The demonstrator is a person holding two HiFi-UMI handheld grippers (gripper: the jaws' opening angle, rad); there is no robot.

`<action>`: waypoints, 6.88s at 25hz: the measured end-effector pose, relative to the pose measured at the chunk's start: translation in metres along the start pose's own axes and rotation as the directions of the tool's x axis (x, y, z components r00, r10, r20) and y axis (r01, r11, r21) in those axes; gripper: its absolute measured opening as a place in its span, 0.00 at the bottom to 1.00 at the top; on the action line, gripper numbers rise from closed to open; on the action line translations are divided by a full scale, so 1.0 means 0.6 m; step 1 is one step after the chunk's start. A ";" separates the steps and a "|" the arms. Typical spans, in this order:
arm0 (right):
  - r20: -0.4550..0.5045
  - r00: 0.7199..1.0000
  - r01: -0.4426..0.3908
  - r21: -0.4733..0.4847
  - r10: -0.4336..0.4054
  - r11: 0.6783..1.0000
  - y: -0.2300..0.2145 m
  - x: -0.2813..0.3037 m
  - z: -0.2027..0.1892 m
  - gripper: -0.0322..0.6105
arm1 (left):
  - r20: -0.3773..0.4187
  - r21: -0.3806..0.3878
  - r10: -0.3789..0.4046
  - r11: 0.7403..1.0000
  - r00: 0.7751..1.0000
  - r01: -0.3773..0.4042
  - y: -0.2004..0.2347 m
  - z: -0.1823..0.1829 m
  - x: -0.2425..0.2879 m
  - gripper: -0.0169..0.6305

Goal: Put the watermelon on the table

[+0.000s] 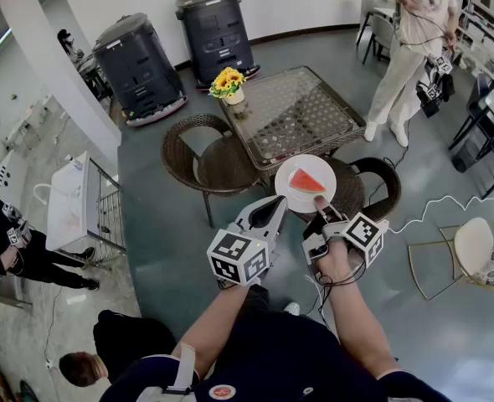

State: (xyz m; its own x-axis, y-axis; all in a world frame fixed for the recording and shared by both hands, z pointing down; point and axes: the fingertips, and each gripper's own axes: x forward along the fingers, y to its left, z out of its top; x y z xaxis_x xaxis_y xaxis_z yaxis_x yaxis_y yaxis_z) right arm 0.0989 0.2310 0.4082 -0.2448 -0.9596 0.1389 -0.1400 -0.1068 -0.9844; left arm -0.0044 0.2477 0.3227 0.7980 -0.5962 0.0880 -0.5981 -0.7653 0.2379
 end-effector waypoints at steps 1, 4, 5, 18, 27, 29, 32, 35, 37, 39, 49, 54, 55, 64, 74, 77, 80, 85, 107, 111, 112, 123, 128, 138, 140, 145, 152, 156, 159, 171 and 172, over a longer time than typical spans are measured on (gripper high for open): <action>0.003 1.000 -0.001 0.008 0.001 1.000 -0.003 0.000 -0.001 0.07 | -0.003 -0.001 -0.002 1.000 1.000 0.002 0.000 -0.003 -0.001 0.03; 0.008 1.000 0.000 0.026 0.000 1.000 -0.010 -0.001 -0.003 0.07 | -0.011 -0.003 -0.008 1.000 1.000 0.008 -0.001 -0.008 -0.001 0.03; 0.008 1.000 0.000 0.026 0.000 1.000 -0.011 -0.001 -0.003 0.07 | -0.012 -0.002 -0.009 1.000 1.000 0.009 -0.001 -0.008 0.000 0.03; -0.004 1.000 0.001 0.034 -0.001 0.999 -0.013 0.003 -0.003 0.07 | -0.021 0.001 0.000 1.000 1.000 0.000 0.001 -0.009 0.001 0.03; -0.019 1.000 -0.001 0.033 0.001 0.999 -0.019 -0.002 0.007 0.07 | -0.025 0.005 0.011 1.000 1.000 -0.011 -0.002 -0.016 0.010 0.03; -0.021 1.000 0.001 0.027 -0.001 1.000 -0.020 -0.004 0.013 0.07 | -0.028 0.007 0.013 1.000 1.000 -0.012 -0.006 -0.018 0.014 0.03; -0.026 1.000 0.001 0.022 -0.001 1.000 -0.020 0.000 0.022 0.07 | -0.030 0.012 0.018 1.000 0.999 -0.018 -0.005 -0.020 0.023 0.03; -0.029 1.000 -0.006 0.031 0.007 0.999 -0.030 0.009 0.032 0.07 | -0.034 0.016 0.024 1.000 0.999 -0.024 0.000 -0.027 0.034 0.03; -0.031 1.000 -0.005 0.035 0.006 0.999 -0.035 0.016 0.038 0.07 | -0.038 0.018 0.028 0.999 0.999 -0.028 0.004 -0.028 0.040 0.03; -0.032 0.999 -0.001 0.039 0.002 0.999 -0.032 0.024 0.044 0.07 | -0.040 0.018 0.033 0.999 0.999 -0.032 0.011 -0.023 0.046 0.03; -0.027 1.000 0.008 0.039 -0.007 0.999 -0.041 0.088 0.075 0.07 | -0.046 0.009 0.041 0.999 0.998 -0.041 0.067 -0.024 0.094 0.03; -0.020 1.000 0.019 0.040 -0.018 0.999 -0.051 0.130 0.091 0.07 | -0.048 0.002 0.035 0.999 0.998 -0.035 0.107 -0.023 0.129 0.03; -0.019 1.000 0.021 0.041 -0.020 0.999 -0.050 0.142 0.094 0.07 | -0.049 0.000 0.032 0.999 0.998 -0.032 0.118 -0.021 0.137 0.03; -0.005 0.999 0.049 0.044 -0.049 0.998 -0.057 0.256 0.123 0.07 | -0.069 -0.027 0.019 0.999 0.997 -0.021 0.235 -0.017 0.218 0.03; 0.035 0.993 0.113 0.053 -0.115 0.992 -0.067 0.415 0.175 0.07 | -0.129 -0.049 -0.016 0.999 0.992 0.010 0.389 -0.009 0.335 0.03; 0.043 0.990 0.128 0.065 -0.131 0.990 -0.066 0.463 0.184 0.07 | -0.143 -0.059 -0.023 0.998 0.989 0.014 0.435 -0.003 0.362 0.03; 0.055 0.986 0.156 0.065 -0.159 0.986 -0.068 0.500 0.192 0.07 | -0.155 -0.070 -0.031 0.997 0.987 0.021 0.473 0.000 0.381 0.03; 0.067 0.983 0.165 0.074 -0.170 0.984 -0.071 0.551 0.199 0.07 | -0.180 -0.078 -0.045 0.996 0.983 0.032 0.523 -0.002 0.404 0.03; -0.049 0.979 0.198 0.022 -0.197 0.980 -0.106 0.673 0.235 0.07 | -0.245 -0.093 0.048 0.993 0.968 -0.073 0.590 -0.035 0.467 0.03; -0.114 0.972 0.207 0.007 -0.205 0.978 -0.118 0.717 0.222 0.07 | -0.250 -0.087 0.097 0.989 0.963 -0.122 0.616 -0.039 0.473 0.03; -0.129 0.969 0.211 0.005 -0.209 0.977 -0.123 0.726 0.218 0.07 | -0.251 -0.087 0.106 0.988 0.962 -0.131 0.621 -0.042 0.473 0.03; -0.245 0.941 0.229 -0.047 -0.233 0.972 -0.196 0.832 0.183 0.07 | -0.266 -0.099 0.173 0.974 0.948 -0.206 0.694 -0.090 0.479 0.03; -0.285 0.919 0.262 -0.076 -0.273 0.962 -0.247 0.865 0.167 0.07 | -0.277 -0.111 0.195 0.966 0.941 -0.233 0.724 -0.121 0.489 0.03; -0.344 0.882 0.295 -0.128 -0.322 0.947 -0.311 0.911 0.139 0.07 | -0.311 -0.131 0.218 0.954 0.925 -0.269 0.759 -0.169 0.511 0.03; -0.351 0.875 0.301 -0.142 -0.332 0.943 -0.318 0.915 0.138 0.07 | -0.318 -0.138 0.218 0.952 0.923 -0.272 0.759 -0.176 0.514 0.03; -0.368 0.860 0.308 -0.177 -0.353 0.935 -0.327 0.920 0.137 0.07 | -0.330 -0.152 0.211 0.950 0.920 -0.273 0.753 -0.188 0.515 0.03; -0.381 0.847 0.311 -0.213 -0.372 0.926 -0.336 0.927 0.136 0.07 | -0.341 -0.168 0.203 0.947 0.918 -0.272 0.745 -0.202 0.514 0.03; -0.382 0.838 0.318 -0.238 -0.389 0.918 -0.342 0.928 0.136 0.07 | -0.342 -0.167 0.205 0.947 0.917 -0.274 0.749 -0.201 0.514 0.03; -0.378 0.834 0.318 -0.265 -0.402 0.910 -0.344 0.929 0.136 0.07 | -0.341 -0.168 0.204 0.947 0.918 -0.273 0.749 -0.200 0.515 0.03; -0.363 0.802 0.288 -0.459 -0.474 0.840 -0.343 0.940 0.140 0.07 | -0.349 -0.174 0.191 0.949 0.918 -0.264 0.741 -0.208 0.512 0.03; -0.363 0.797 0.282 -0.483 -0.483 0.829 -0.343 0.940 0.140 0.07 | -0.350 -0.174 0.190 0.949 0.917 -0.263 0.740 -0.209 0.513 0.03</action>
State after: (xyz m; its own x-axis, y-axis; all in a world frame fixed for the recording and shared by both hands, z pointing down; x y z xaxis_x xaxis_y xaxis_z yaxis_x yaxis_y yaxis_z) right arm 0.0704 -0.3103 0.6802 -0.4760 -0.6183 0.6254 -0.6483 -0.2337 -0.7246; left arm -0.0153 -0.2452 0.5766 0.6444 -0.6078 0.4641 -0.7645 -0.5269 0.3714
